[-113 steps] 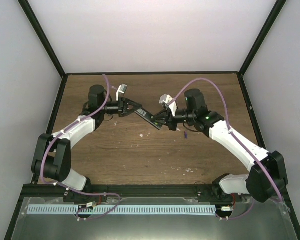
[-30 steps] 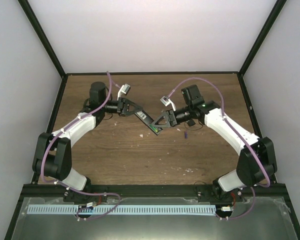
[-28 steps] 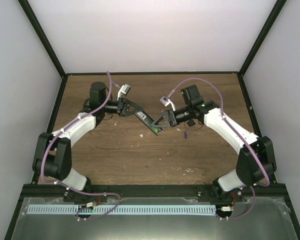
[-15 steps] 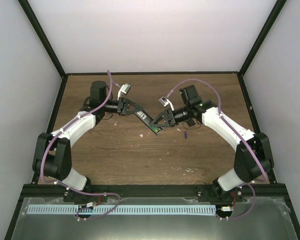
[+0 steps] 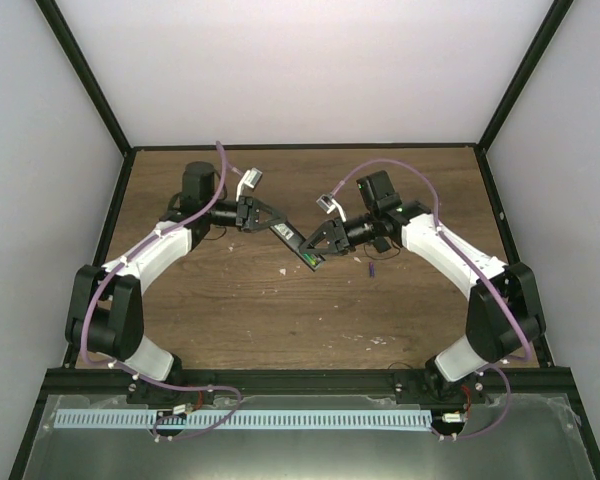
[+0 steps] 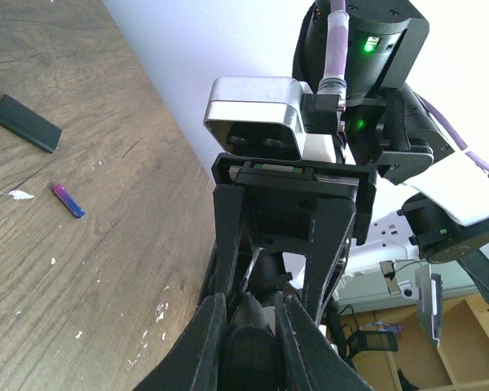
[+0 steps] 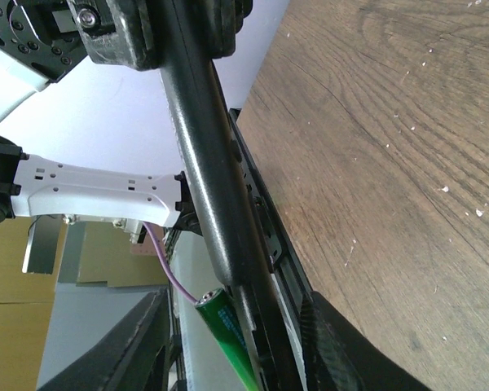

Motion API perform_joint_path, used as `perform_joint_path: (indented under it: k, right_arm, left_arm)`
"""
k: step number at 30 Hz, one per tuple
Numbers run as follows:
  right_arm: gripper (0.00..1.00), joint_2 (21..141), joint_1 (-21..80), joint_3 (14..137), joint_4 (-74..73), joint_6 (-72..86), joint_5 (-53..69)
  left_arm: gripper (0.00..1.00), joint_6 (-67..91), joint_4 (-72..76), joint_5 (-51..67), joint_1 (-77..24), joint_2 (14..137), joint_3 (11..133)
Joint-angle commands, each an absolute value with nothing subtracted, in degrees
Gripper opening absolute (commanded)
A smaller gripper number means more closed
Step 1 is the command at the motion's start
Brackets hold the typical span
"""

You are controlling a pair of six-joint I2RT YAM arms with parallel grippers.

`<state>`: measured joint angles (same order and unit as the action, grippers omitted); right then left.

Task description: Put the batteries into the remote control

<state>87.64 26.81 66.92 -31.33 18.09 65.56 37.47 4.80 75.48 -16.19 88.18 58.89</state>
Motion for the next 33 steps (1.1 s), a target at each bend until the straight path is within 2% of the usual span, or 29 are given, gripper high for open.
perform_joint_path:
  k: [1, 10, 33]
  right_arm:
    - [0.35, 88.46, 27.11, 68.91, -32.1, 17.92, 66.36]
    - [0.31, 88.86, 27.22, 69.09, -31.81, 18.02, 66.27]
    - [0.33, 90.8, 27.25, 71.47, -32.28, 19.45, 66.09]
  left_arm:
    - [0.0, 35.73, 4.04, 75.51, -16.44, 88.97, 60.89]
    - [0.0, 34.03, 1.85, 74.97, -16.44, 88.95, 61.44]
    - [0.0, 28.4, -4.81, 73.15, -16.44, 89.29, 63.75]
